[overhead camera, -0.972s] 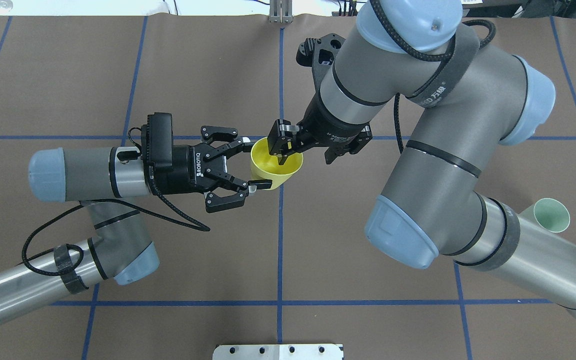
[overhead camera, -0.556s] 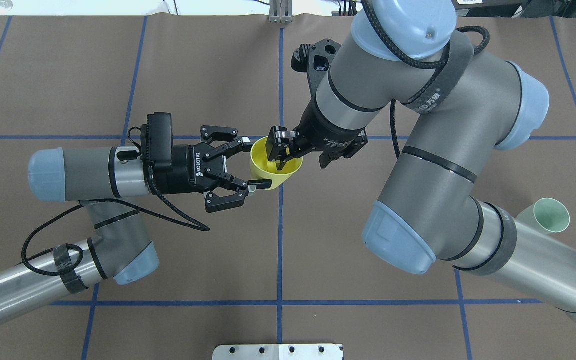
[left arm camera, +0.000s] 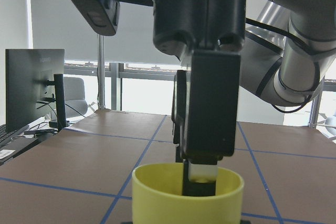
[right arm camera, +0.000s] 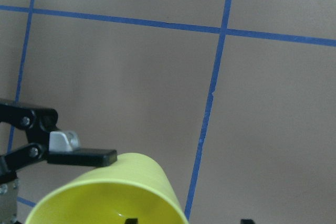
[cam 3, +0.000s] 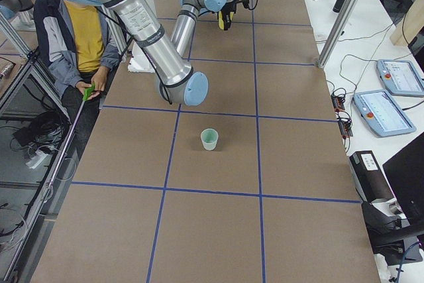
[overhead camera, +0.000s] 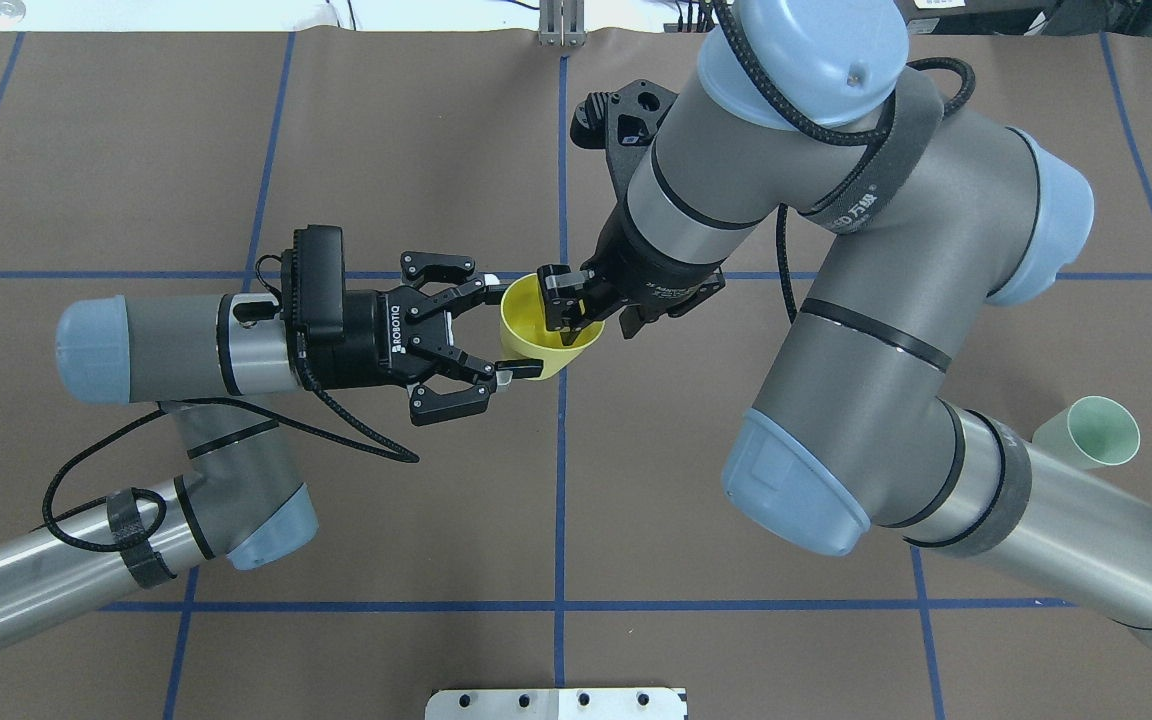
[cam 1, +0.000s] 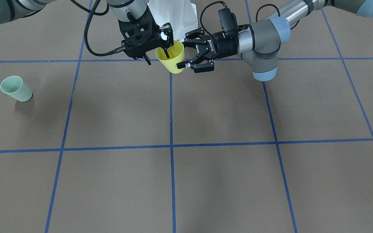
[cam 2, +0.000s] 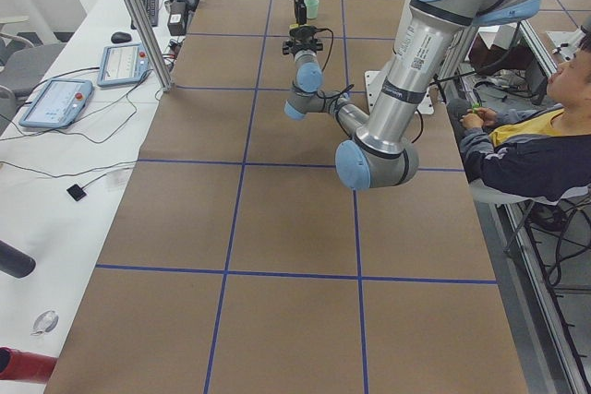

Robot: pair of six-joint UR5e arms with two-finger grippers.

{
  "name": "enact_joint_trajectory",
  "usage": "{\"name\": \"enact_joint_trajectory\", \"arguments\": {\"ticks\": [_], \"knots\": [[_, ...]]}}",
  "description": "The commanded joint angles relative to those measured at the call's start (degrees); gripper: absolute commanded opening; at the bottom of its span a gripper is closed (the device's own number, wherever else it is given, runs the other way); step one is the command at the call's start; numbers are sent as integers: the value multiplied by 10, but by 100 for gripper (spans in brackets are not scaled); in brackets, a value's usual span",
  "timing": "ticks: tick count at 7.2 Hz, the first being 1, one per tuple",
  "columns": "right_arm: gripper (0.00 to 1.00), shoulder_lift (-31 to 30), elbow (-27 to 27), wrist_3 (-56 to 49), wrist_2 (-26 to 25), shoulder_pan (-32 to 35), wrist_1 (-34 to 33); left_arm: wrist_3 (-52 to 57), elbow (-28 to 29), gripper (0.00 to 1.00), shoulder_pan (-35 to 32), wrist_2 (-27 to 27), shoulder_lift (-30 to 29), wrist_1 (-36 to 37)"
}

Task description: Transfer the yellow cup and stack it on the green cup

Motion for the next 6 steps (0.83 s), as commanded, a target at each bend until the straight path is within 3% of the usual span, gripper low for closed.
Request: {"name": "enact_joint_trajectory", "arguments": {"ticks": [1,2,3,4,5,6], "knots": [[0,1,5,-10,-24,1,0,0,0,13,0,0,0,1],[0,2,6,-7,-25,1,1,-1,0,34,0,0,0,1],[0,3,6,-3,-25,1,1,-2,0,65,1,0,-1,1],[0,4,6,-3,-25,2,1,-3,0,72,0,0,-1,1],[0,3,6,-2,-28,3,1,-3,-1,98,0,0,-1,1],[0,2,6,-2,-27,12,1,-3,-1,100,0,0,0,1]]}}
